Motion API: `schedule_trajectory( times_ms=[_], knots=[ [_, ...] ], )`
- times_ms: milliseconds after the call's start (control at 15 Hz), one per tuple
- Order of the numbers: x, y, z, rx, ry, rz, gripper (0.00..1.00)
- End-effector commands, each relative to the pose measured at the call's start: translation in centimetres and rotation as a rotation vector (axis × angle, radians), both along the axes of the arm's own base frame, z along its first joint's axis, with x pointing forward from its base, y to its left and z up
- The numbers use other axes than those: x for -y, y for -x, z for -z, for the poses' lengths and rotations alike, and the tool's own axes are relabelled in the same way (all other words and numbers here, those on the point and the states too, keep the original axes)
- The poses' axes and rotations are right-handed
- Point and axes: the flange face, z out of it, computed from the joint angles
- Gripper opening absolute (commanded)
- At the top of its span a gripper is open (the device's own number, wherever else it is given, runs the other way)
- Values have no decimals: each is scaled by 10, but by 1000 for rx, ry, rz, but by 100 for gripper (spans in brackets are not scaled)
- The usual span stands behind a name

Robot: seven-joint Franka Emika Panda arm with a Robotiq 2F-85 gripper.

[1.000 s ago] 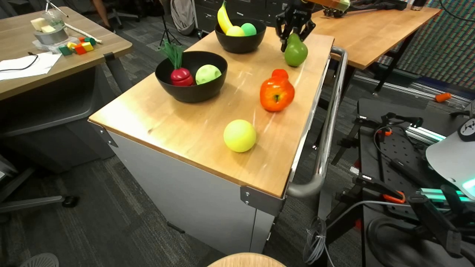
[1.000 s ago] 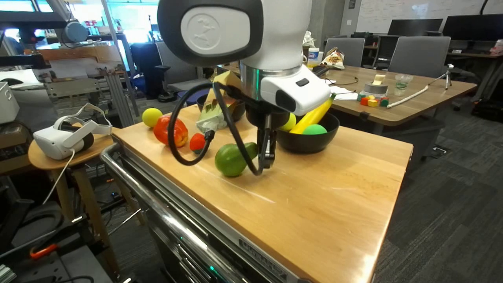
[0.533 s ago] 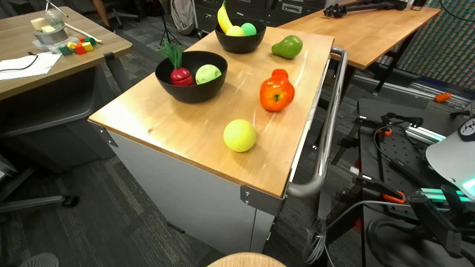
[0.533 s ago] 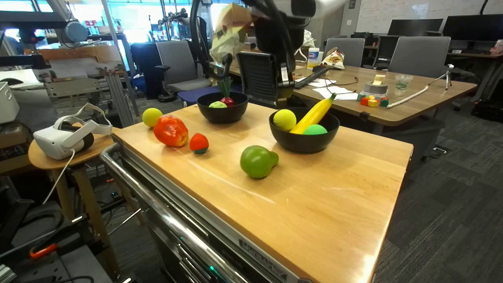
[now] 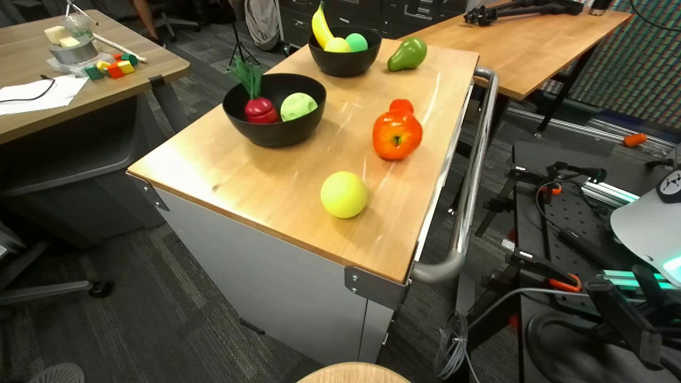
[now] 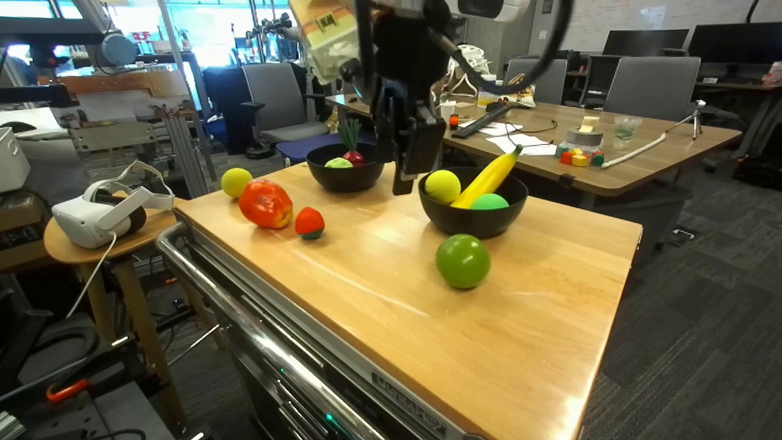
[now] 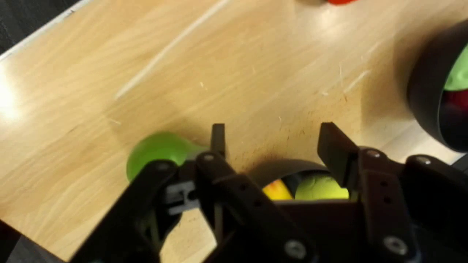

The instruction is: Take the fruit toys from the table and put them in the two black bowls on the table

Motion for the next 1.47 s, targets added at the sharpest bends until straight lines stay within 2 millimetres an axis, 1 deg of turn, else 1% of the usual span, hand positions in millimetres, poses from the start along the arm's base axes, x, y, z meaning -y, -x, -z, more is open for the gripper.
schedule_trajectory(
  times_ms=[0,67,133,200,267,400,467,600,933,1200,1333,1400],
  knots=[
    [23,32,-1,-114,-16,-166,98],
    [30,35,3,-172,49,-173,100],
    [24,28,8,-115,2,-125,89],
    [30,33,10,-146,25,-138,96],
    [32,35,11,-158,35,-145,100],
    [31,35,11,-167,38,-152,100],
    [32,34,13,-150,10,-111,100],
    [43,30,17,-96,-47,10,100],
    [78,14,20,43,-143,222,100],
    [105,-8,23,171,-152,400,100],
    [116,-19,30,216,-131,479,100],
    [120,-24,36,220,-112,506,100]
  ],
)
